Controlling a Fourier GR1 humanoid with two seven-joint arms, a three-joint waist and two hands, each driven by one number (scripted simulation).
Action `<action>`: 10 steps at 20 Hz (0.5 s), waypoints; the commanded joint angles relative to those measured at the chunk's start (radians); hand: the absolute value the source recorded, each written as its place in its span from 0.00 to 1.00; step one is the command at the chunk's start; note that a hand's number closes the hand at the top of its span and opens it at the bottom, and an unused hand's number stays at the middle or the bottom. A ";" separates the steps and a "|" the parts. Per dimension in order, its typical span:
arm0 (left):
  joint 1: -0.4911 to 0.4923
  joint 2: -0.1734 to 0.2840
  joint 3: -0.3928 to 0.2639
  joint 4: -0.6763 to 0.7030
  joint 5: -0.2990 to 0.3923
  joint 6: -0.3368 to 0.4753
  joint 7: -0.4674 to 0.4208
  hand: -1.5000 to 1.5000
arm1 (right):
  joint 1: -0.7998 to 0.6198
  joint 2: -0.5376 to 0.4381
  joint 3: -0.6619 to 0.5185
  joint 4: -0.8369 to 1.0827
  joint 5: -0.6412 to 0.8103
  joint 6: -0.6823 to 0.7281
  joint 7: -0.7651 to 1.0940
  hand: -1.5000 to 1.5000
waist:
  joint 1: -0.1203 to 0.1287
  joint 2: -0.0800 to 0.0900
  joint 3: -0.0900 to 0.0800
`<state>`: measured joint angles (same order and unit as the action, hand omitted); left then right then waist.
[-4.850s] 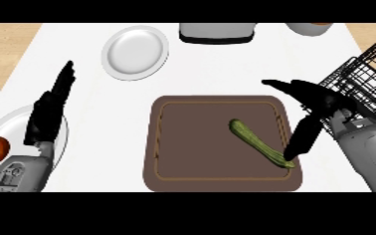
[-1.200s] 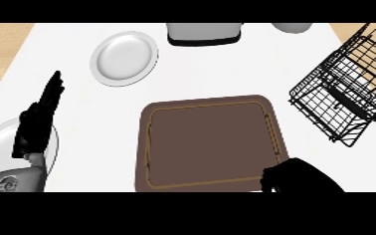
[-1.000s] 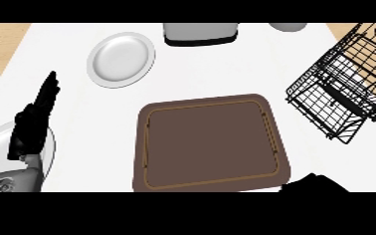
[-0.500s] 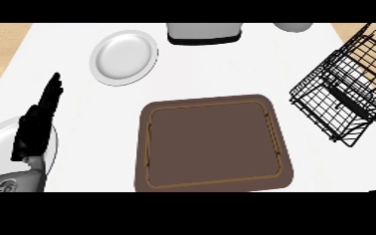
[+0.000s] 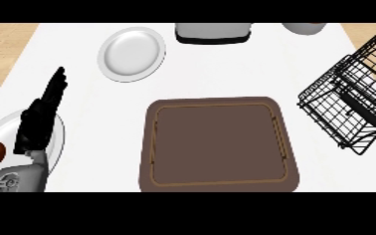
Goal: Pick the squash from the tray and place it in the tiered basket
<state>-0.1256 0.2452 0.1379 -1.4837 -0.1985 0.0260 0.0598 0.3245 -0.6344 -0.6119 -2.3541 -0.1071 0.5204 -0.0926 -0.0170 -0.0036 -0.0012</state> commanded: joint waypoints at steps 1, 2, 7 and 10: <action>-0.025 0.001 0.013 0.060 0.012 -0.013 -0.049 0.50 | -0.103 -0.119 -0.112 0.094 -0.227 0.069 0.122 1.00 | 0.011 0.004 -0.001; 0.015 0.009 -0.003 -0.040 0.006 -0.028 0.019 0.50 | -0.120 -0.104 -0.090 0.096 -0.228 0.068 0.135 1.00 | 0.018 0.002 0.000; 0.044 -0.038 -0.046 -0.078 -0.034 0.005 0.017 0.50 | -0.254 -0.136 -0.033 0.203 0.045 0.061 0.018 1.00 | 0.025 0.004 0.001; -0.054 -0.026 -0.019 0.025 -0.010 -0.010 0.015 0.50 | -0.365 -0.205 0.025 0.293 0.189 -0.008 0.007 1.00 | 0.032 0.010 0.001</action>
<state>-0.1392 0.2229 0.1102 -1.5178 -0.2167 0.0211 0.0910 0.0648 -0.7668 -0.6040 -2.1475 -0.0188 0.5387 -0.0786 0.0105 0.0025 0.0001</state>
